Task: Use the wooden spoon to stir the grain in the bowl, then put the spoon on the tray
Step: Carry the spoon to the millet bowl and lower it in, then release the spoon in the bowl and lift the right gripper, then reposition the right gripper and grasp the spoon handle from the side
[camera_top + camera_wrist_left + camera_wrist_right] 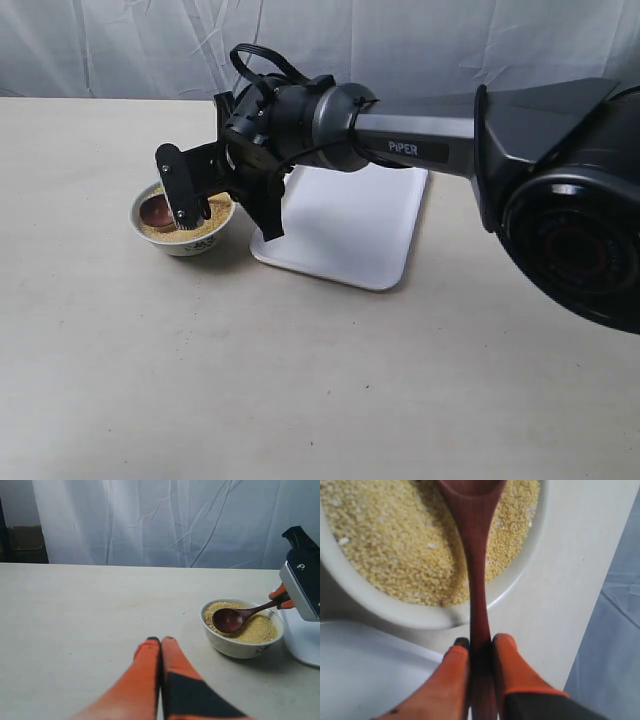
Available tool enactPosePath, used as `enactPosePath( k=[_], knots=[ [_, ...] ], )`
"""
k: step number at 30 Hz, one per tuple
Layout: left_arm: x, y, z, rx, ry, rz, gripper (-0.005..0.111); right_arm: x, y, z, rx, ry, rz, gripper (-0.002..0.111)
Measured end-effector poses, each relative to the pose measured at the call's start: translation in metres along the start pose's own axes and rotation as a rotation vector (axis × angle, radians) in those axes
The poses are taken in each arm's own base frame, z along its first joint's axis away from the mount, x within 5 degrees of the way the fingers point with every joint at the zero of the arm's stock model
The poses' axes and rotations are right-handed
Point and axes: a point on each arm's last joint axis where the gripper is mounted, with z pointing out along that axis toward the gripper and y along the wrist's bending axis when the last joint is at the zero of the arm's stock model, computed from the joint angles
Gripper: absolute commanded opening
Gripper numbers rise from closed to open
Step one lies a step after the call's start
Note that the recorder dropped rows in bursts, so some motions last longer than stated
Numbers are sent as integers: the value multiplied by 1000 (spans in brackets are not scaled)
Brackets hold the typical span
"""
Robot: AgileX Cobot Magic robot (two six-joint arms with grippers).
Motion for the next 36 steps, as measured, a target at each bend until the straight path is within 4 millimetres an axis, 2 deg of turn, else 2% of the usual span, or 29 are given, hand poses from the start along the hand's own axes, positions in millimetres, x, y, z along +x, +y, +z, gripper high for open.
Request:
enactPosePath(
  k=[2,4,8,12,15,19,21,23,30,33,36],
  knots=[
    [0,0,0,0,0,0,0,0,0,0,0,0,6,33],
    [0,0,0,0,0,0,0,0,0,0,0,0,6,41],
    [0,0,0,0,0,0,0,0,0,0,0,0,17,42],
    [0,0,0,0,0,0,0,0,-2,-3,3,1,145,42],
    [0,0,0,0,0,0,0,1,-12,-20,31,-12,293,42],
    [0,0,0,0,0,0,0,3,-35,-63,81,-73,579,42],
    [0,0,0,0,0,0,0,10,-43,-84,59,-97,741,42],
    [0,0,0,0,0,0,0,18,-46,-96,-1,-114,891,42],
    [0,0,0,0,0,0,0,48,-42,-100,-309,-196,1340,42],
    [0,0,0,0,0,0,0,53,-42,-100,-332,-267,1475,42],
    [0,0,0,0,0,0,0,49,-35,-101,-317,-341,1598,42]
  ],
)
